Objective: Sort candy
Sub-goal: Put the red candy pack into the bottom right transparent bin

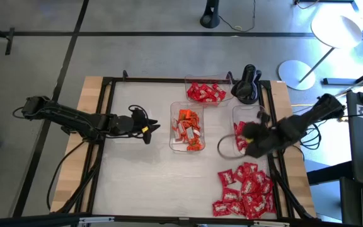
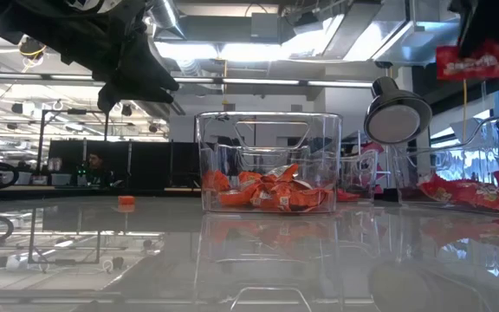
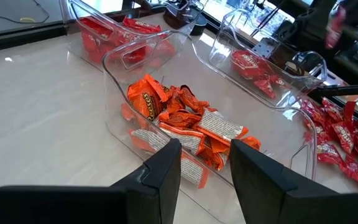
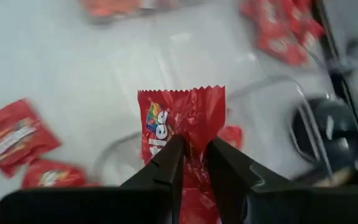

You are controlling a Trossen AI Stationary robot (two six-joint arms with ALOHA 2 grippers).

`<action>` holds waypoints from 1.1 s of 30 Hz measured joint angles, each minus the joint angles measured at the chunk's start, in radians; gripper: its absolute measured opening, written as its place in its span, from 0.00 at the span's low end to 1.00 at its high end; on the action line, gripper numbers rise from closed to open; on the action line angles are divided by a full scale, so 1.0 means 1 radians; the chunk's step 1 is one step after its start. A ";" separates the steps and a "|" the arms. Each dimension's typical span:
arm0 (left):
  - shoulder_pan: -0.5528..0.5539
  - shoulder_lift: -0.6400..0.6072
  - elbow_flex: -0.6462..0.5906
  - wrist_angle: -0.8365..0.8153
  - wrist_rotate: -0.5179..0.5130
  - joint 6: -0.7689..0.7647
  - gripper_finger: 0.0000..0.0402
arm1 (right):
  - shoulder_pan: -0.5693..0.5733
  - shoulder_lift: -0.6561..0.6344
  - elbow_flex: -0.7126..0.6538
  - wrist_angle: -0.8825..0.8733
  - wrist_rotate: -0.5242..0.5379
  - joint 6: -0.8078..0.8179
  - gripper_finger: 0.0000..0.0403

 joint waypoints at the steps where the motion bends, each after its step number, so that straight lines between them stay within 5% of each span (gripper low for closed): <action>1: 0.000 0.000 0.000 0.000 0.000 0.000 0.32 | -0.019 -0.029 -0.018 -0.008 0.000 0.015 0.18; 12: 0.000 0.000 0.000 -0.001 0.000 0.017 0.32 | -0.096 -0.234 -0.289 0.049 -0.103 0.166 0.23; 22: 0.000 0.000 0.000 0.000 -0.002 0.016 0.32 | -0.095 -0.224 -0.290 0.079 -0.153 0.195 0.65; 27: 0.000 0.000 0.000 0.000 -0.003 0.008 0.32 | -0.094 -0.219 -0.268 0.355 -0.202 0.161 0.81; 33: 0.000 0.000 0.000 0.000 -0.018 0.004 0.32 | -0.037 -0.141 -0.298 0.838 -0.231 -0.059 0.88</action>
